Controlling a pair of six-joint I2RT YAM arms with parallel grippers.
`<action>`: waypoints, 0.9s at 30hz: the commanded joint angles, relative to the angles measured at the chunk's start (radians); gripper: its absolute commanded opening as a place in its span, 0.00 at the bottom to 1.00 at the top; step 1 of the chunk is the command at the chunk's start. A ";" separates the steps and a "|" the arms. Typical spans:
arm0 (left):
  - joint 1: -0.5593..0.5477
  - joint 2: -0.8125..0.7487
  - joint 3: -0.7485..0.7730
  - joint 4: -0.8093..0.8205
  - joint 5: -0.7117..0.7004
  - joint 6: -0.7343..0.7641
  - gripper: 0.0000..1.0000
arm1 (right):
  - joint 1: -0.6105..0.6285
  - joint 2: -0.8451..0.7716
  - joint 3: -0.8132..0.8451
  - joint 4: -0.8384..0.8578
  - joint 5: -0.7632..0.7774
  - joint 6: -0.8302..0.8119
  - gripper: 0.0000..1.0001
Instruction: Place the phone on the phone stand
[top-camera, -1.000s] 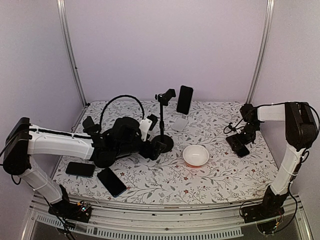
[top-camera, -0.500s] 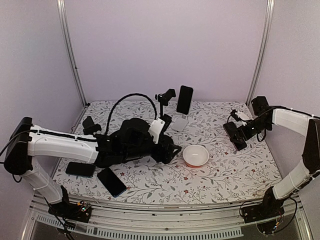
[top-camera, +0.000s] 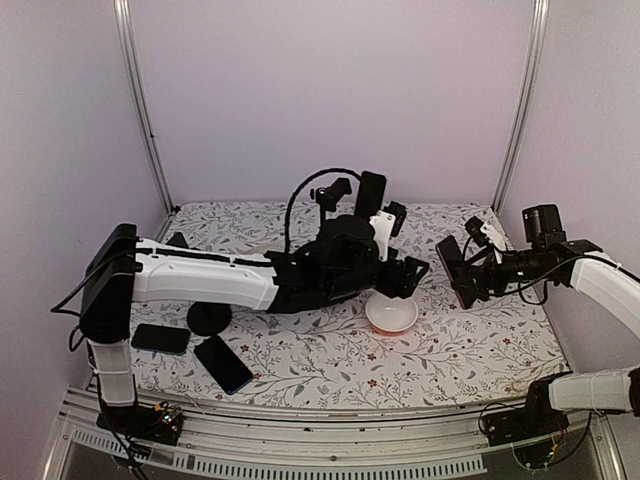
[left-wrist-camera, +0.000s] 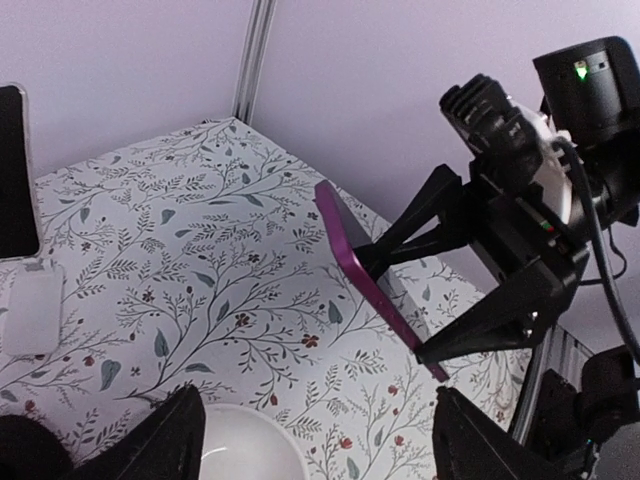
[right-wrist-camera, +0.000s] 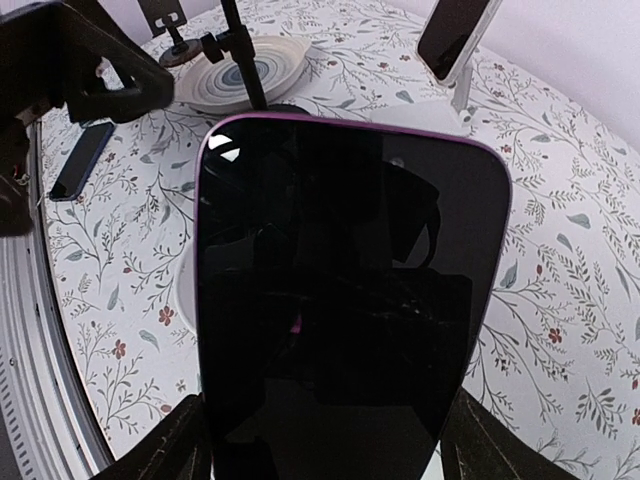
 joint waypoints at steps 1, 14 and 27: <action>-0.008 0.090 0.098 0.031 0.045 -0.099 0.77 | 0.032 -0.025 0.005 0.095 -0.041 -0.010 0.50; 0.008 0.201 0.181 0.145 0.156 -0.228 0.43 | 0.124 -0.048 0.002 0.104 0.007 -0.015 0.48; 0.008 0.183 0.149 0.246 0.271 -0.166 0.00 | 0.140 -0.030 0.080 -0.082 -0.160 -0.095 0.98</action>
